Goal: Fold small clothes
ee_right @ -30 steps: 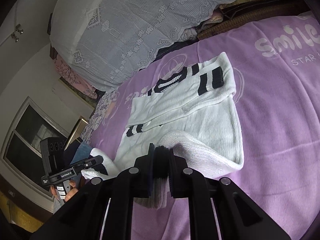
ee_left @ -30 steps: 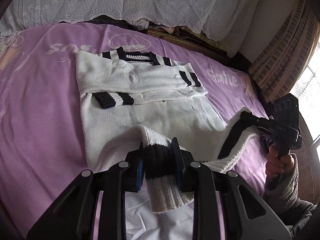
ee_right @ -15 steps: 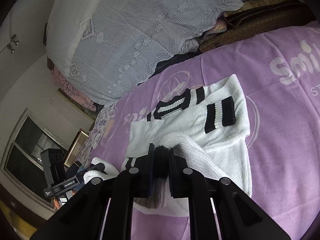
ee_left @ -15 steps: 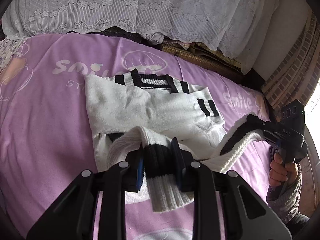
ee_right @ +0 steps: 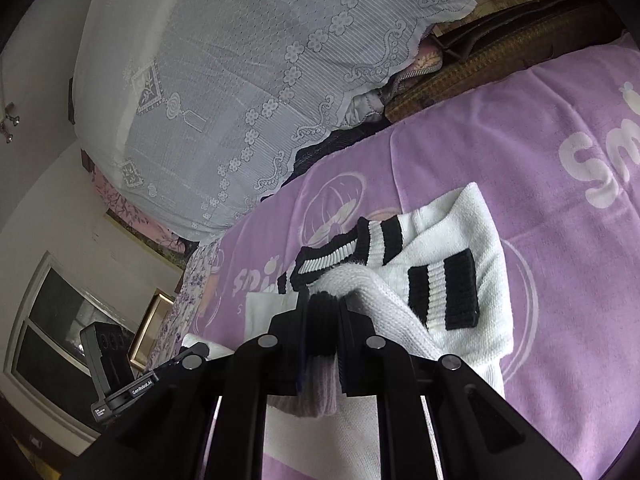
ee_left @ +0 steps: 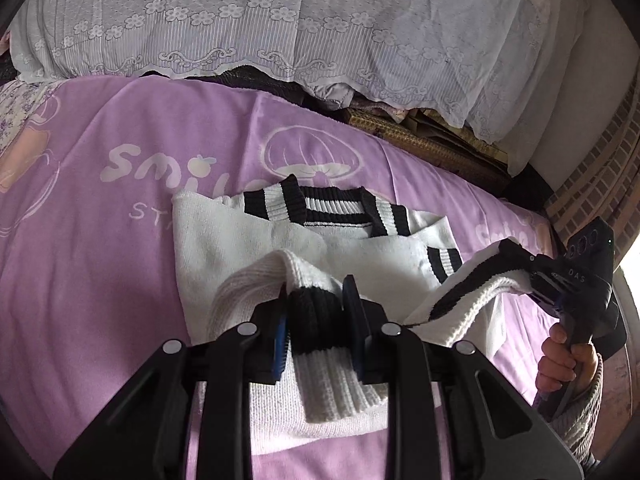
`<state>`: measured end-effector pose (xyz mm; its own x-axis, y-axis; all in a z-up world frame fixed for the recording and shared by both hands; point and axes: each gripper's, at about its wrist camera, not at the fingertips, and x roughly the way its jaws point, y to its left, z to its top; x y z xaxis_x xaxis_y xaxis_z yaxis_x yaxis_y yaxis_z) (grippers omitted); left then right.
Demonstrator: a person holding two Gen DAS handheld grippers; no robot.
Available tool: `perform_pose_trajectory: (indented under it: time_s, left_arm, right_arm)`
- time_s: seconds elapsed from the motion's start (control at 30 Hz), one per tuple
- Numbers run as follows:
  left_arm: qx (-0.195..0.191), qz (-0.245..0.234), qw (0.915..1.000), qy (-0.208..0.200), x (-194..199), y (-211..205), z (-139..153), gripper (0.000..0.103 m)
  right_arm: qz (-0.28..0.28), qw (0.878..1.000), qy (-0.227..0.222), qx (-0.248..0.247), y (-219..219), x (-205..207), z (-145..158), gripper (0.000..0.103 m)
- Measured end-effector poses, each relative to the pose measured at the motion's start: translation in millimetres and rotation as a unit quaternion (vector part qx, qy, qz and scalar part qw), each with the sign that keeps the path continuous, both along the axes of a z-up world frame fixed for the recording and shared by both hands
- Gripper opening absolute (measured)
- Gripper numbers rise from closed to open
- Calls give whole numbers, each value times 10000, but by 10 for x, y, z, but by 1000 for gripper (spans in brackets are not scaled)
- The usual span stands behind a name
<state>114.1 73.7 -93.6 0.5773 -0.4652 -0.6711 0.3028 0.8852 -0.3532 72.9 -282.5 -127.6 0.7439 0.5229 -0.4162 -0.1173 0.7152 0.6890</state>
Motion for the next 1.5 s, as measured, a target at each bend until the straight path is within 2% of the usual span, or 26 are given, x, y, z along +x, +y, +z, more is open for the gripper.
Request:
perform_pose_trajectory:
  time_s: [0.17, 0.37, 0.53, 0.73, 0.77, 0.83, 0.87, 0.93, 0.97, 1.0, 1.07, 1.1, 1.13, 1.17, 1.23, 1.3, 1.37, 1.43, 1.5]
  left_arm:
    - [-172, 178, 9997, 10, 241, 14, -3, 23]
    - [-341, 367, 9985, 209, 537, 39, -129, 23]
    - [-218, 472, 9983, 258, 713, 2, -257, 23]
    - [-78, 614, 9961, 625, 980, -1, -643, 26]
    - [-99, 614, 9954, 730, 1028, 9, -731, 27]
    - [-403, 596, 9931, 922, 1100, 76, -822, 27]
    - [-559, 573, 9921, 961, 1111, 121, -814, 28]
    - [-858, 544, 9899, 987, 1098, 213, -796, 31]
    - [-956, 537, 9891, 981, 1075, 251, -782, 35]
    - [-1024, 542, 9889, 925, 1041, 285, -738, 39]
    - [-1084, 582, 9905, 617, 945, 341, -598, 56]
    - [-1007, 693, 9917, 392, 884, 374, -507, 64]
    - [-844, 874, 9925, 160, 820, 402, -421, 76]
    - [-675, 1033, 9923, -30, 761, 424, -355, 79]
    - [-513, 1052, 9930, -150, 705, 411, -294, 79]
    - [-608, 816, 9947, -139, 712, 326, -268, 79]
    - [-474, 563, 9971, -169, 736, 155, -254, 79]
    - [-85, 370, 9992, -112, 803, -86, -287, 80]
    - [504, 427, 9978, 50, 943, -316, -382, 81]
  right_arm:
    - [-138, 9997, -82, 162, -6, 267, 25, 12]
    - [-299, 9992, 2, 254, 5, 585, -53, 12]
    - [-434, 9980, 191, 429, -41, 840, -250, 12]
    - [-549, 9970, 529, 166, -38, 1062, -593, 12]
    - [-558, 9967, 582, 82, -33, 1092, -643, 12]
    - [-574, 9967, 571, -80, -24, 1124, -689, 11]
    - [-561, 9968, 554, -97, -23, 1125, -685, 12]
    - [-506, 9975, 489, -64, -21, 1098, -648, 22]
    - [-520, 9977, 432, -39, -33, 1072, -618, 38]
    - [-574, 9978, 343, 3, -57, 1026, -576, 48]
    - [-666, 9977, 113, 103, -113, 921, -453, 51]
    - [-679, 9976, 3, 126, -139, 874, -391, 52]
    - [-716, 9973, -96, 121, -164, 824, -332, 52]
    - [-765, 9969, -151, 87, -177, 782, -283, 52]
    - [-770, 9967, -251, 23, -159, 712, -220, 52]
    - [-722, 9970, -282, -67, -81, 685, -194, 52]
    - [-451, 9983, -292, -213, 94, 739, -167, 49]
    - [-219, 9982, -274, -496, 334, 841, -159, 48]
    - [64, 9972, -95, -741, 561, 986, -214, 47]
